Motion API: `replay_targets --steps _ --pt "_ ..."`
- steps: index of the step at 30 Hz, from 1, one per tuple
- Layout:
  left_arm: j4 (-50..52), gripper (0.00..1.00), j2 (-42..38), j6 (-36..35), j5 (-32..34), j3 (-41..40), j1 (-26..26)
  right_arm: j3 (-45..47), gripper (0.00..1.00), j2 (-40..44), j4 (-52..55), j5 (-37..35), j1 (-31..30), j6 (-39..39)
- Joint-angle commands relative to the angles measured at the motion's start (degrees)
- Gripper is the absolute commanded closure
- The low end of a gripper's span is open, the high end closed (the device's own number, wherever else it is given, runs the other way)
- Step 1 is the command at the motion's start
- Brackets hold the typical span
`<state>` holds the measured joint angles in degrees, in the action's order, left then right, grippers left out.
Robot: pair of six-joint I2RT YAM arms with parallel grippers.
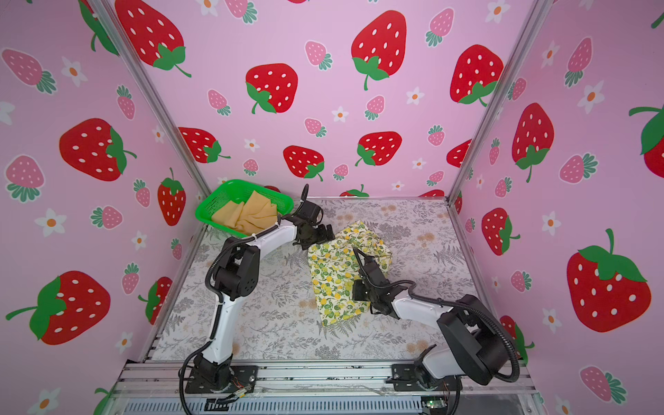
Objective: Fold and stack skirts
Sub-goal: Rotate the skirt at the center of the table.
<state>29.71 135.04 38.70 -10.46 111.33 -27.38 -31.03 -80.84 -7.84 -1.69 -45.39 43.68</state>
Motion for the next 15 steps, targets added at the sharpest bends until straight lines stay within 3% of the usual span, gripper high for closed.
replay_targets --steps 1,4,6,8,11,15 --pt "7.3 0.01 3.0 -1.1 -1.9 10.2 -0.8 -0.6 0.74 0.2 -0.1 -3.0 -4.3 5.0" --pt "9.3 0.01 3.1 -1.9 -2.4 16.0 -0.9 -2.0 0.71 3.3 1.9 -5.2 -5.5 4.7" --pt "10.1 0.01 1.3 -2.8 -1.8 17.2 -0.8 -4.3 0.62 5.8 4.9 -7.8 -5.6 2.8" --pt "10.1 0.01 -1.8 -3.3 -2.0 15.9 -0.6 -7.5 0.47 7.8 8.3 -11.7 -5.3 -0.5" --pt "7.8 0.01 -8.0 -2.6 -2.3 8.6 -0.6 -10.8 0.21 8.6 10.1 -13.8 -2.6 -5.0" --pt "1.1 0.01 -18.1 -0.7 -3.8 -6.6 -1.4 -14.1 0.03 6.1 10.4 -12.4 4.7 -9.3"
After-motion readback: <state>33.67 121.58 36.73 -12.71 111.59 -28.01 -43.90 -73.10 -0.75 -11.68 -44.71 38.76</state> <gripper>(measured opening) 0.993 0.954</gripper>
